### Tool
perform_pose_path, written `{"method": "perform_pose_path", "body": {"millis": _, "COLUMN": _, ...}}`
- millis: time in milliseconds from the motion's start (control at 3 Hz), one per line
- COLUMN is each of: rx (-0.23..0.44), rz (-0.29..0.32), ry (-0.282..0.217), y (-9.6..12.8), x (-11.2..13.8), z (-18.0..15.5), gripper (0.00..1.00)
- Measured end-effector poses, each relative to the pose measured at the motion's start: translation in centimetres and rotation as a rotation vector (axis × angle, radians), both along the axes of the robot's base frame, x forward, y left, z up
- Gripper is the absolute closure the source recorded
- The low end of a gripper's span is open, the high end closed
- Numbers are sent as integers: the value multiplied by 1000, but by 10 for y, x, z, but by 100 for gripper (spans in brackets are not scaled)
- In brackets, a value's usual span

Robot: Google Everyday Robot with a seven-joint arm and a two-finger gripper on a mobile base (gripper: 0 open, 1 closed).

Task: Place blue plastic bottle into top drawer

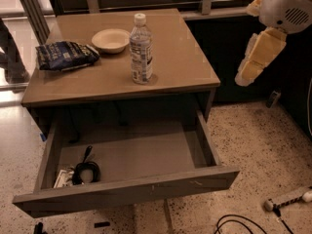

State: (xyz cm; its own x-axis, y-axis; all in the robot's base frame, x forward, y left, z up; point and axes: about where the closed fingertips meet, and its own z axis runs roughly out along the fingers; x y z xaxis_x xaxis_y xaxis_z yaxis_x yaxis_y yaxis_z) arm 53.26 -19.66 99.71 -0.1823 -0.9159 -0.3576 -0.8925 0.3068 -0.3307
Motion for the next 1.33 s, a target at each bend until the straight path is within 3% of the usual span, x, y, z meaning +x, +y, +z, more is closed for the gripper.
{"method": "perform_pose_path", "body": {"millis": 333, "rx": 79, "rz": 101, "ry": -27, "y": 46, "x": 59, "z": 5, "gripper": 0}}
{"method": "perform_pose_path", "body": {"millis": 667, "rx": 149, "rz": 182, "ry": -23, "y": 85, "x": 97, "z": -6, "gripper": 0}}
{"method": "perform_pose_path", "body": {"millis": 1000, "rx": 176, "rz": 172, "ry": -18, "y": 87, "x": 98, "z": -11, "gripper": 0}}
{"method": "perform_pose_path", "body": {"millis": 1333, "rx": 256, "rz": 175, "ry": -43, "y": 101, "x": 107, "z": -9, "gripper": 0}}
